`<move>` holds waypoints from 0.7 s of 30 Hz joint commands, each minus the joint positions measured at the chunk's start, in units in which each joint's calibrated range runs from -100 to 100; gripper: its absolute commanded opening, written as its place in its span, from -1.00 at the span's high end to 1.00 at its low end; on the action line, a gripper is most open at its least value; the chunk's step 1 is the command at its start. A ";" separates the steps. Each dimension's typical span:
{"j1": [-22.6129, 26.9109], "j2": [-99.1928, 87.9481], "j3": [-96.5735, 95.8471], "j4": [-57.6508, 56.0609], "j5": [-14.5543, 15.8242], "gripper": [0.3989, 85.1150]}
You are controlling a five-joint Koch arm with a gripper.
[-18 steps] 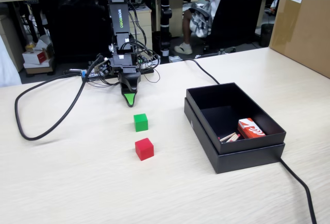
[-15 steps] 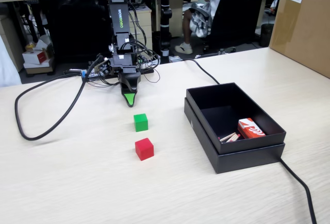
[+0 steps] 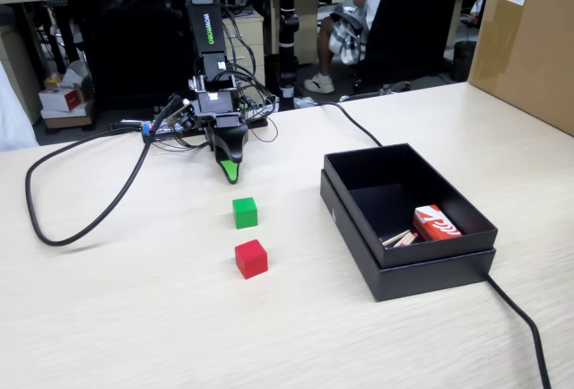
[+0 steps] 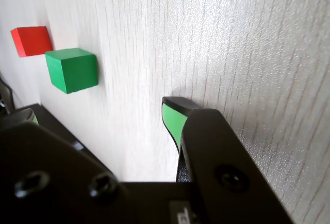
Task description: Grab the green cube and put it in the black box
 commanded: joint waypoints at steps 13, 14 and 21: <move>0.05 0.49 10.19 -14.34 0.49 -0.12; 0.10 0.71 11.64 -15.46 0.54 -0.12; 0.93 6.11 26.33 -27.65 2.25 -0.07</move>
